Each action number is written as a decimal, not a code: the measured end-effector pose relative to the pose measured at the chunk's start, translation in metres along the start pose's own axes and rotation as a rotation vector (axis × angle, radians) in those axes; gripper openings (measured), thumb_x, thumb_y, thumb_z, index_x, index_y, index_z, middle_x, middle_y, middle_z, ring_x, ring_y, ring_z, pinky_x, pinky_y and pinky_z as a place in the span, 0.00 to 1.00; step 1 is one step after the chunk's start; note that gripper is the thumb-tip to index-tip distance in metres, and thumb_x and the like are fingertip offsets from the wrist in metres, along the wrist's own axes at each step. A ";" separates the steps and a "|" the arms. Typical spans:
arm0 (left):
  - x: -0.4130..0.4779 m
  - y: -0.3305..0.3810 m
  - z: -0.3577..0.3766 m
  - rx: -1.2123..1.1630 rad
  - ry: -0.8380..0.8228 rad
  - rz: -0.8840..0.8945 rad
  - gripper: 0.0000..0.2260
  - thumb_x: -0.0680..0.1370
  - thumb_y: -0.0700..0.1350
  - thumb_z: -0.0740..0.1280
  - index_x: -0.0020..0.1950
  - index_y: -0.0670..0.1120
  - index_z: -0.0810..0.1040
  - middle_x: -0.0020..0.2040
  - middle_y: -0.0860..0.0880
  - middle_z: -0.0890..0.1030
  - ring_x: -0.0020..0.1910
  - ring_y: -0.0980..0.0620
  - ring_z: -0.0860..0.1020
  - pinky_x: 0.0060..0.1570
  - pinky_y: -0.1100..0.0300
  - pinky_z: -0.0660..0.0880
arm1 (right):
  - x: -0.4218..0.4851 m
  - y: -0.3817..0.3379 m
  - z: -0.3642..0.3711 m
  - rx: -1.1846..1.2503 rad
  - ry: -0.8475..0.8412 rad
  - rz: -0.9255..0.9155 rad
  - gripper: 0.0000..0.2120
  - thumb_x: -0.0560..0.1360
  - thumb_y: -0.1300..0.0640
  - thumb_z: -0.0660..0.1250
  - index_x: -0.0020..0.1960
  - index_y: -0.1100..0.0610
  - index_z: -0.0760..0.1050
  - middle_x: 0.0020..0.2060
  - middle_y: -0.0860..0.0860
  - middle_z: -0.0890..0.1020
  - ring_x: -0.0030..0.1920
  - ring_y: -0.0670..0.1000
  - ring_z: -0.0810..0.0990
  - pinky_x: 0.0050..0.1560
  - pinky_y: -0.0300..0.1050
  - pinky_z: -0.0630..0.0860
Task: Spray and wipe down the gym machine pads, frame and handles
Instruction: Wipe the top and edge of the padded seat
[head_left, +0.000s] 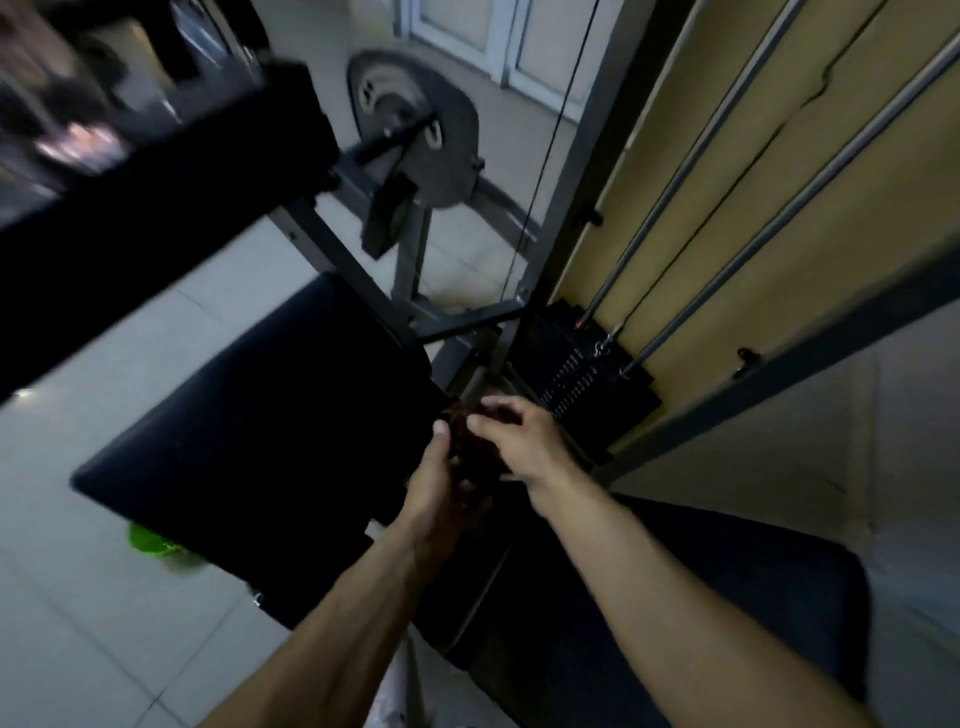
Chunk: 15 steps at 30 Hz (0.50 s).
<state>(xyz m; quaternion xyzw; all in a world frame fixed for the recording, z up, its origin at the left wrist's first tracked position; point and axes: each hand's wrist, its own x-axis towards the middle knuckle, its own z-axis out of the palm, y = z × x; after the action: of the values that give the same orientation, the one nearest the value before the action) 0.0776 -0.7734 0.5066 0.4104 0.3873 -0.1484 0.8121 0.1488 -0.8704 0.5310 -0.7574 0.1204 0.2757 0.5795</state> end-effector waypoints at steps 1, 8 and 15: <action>-0.025 0.014 0.001 -0.011 -0.023 0.043 0.28 0.83 0.66 0.55 0.63 0.47 0.82 0.54 0.45 0.86 0.47 0.48 0.83 0.44 0.54 0.78 | -0.024 -0.010 0.006 0.052 0.011 -0.013 0.16 0.73 0.55 0.79 0.58 0.49 0.79 0.53 0.51 0.85 0.50 0.53 0.86 0.49 0.52 0.85; -0.162 0.071 -0.023 -0.040 0.072 0.205 0.26 0.79 0.67 0.63 0.57 0.47 0.86 0.57 0.40 0.85 0.57 0.39 0.83 0.63 0.42 0.77 | -0.154 -0.077 0.055 0.162 -0.092 -0.078 0.07 0.75 0.51 0.77 0.49 0.54 0.86 0.45 0.53 0.88 0.49 0.56 0.88 0.56 0.60 0.84; -0.218 0.139 -0.096 -0.074 0.344 0.379 0.23 0.80 0.60 0.67 0.60 0.41 0.83 0.54 0.37 0.86 0.53 0.38 0.85 0.60 0.41 0.80 | -0.218 -0.153 0.096 0.231 -0.517 -0.141 0.10 0.86 0.51 0.60 0.57 0.54 0.78 0.55 0.57 0.87 0.57 0.58 0.86 0.62 0.54 0.81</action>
<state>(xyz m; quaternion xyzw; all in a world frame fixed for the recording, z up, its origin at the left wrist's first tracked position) -0.0357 -0.6290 0.7121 0.4650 0.4409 0.0928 0.7621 0.0205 -0.7637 0.7595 -0.5976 -0.0535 0.4032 0.6910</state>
